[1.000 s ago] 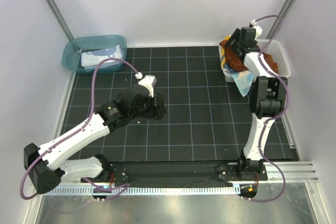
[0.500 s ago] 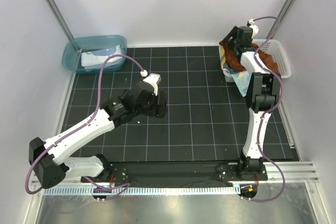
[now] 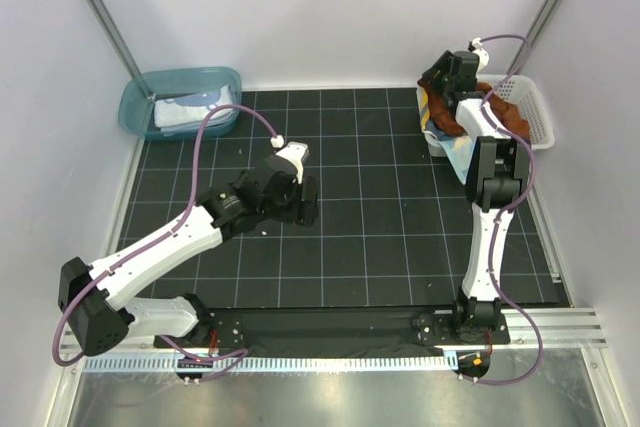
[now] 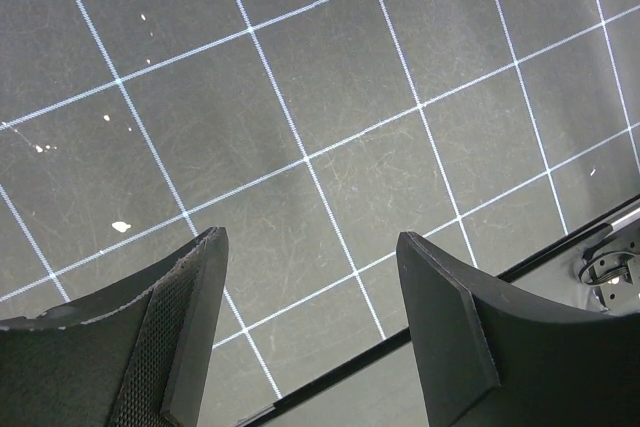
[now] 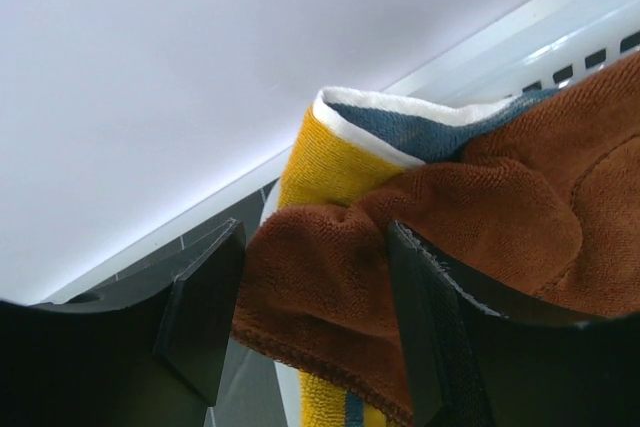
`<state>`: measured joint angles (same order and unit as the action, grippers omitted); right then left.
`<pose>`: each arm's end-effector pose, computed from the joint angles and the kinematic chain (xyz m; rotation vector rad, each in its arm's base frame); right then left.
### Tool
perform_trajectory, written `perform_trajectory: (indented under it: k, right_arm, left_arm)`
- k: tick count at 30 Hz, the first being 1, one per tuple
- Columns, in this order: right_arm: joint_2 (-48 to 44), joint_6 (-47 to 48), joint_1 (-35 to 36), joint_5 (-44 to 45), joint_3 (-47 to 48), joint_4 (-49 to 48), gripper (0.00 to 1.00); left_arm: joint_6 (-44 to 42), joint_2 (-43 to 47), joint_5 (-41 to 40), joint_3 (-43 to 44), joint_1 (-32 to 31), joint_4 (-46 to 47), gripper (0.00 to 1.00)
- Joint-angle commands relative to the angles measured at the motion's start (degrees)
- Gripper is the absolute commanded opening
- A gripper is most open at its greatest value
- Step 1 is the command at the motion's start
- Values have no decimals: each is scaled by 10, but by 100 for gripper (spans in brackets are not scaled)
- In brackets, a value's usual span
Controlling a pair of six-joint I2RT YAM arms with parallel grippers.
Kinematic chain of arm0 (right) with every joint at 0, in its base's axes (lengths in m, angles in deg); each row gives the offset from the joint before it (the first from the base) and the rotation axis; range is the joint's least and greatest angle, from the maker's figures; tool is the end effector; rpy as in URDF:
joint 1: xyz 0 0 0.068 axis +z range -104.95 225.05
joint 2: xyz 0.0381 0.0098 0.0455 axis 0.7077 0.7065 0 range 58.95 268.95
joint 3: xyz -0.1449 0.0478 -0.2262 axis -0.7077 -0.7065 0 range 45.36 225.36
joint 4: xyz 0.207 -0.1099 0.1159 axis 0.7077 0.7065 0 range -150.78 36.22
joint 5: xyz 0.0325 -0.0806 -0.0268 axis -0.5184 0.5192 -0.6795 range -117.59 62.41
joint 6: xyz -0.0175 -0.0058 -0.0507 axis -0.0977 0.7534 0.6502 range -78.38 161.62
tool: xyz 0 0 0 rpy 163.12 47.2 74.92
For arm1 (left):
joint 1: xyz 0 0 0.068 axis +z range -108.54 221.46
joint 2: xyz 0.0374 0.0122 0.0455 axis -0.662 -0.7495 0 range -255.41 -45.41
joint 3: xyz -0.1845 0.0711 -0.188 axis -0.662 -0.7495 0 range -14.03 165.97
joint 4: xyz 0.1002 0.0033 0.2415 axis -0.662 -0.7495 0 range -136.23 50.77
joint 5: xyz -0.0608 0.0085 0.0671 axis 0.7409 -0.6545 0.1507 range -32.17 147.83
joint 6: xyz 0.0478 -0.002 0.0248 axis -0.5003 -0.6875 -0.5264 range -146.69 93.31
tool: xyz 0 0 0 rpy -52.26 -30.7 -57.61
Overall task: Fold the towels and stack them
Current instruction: Grab crumpled towel
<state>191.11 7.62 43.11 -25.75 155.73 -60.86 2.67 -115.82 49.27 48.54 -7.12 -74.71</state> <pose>0.5485 -0.0197 0.2334 0.6264 1.8621 0.3375 0.1773 -0.1928 0.3133 0.3200 2.3510 -0.5054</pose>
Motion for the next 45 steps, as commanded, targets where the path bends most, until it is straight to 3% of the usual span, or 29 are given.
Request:
perform_trajectory:
  k: [1,20,36,45]
  right_arm:
    - [2,-12,3,-8,26,-17,65]
    - [-77,-6,-3,7,-25,-34,12]
    - [-168,6,-33,2,-35,-3,1]
    - [-199,13,-36,-54,92,132,1]
  left_arm:
    - [-10,1,-7,19,2,-2,72]
    - [-10,-4,-6,15,2,1,71]
    - [-9,0,-8,18,3,1,70]
    - [-2,10,-16,37,13,-8,69]
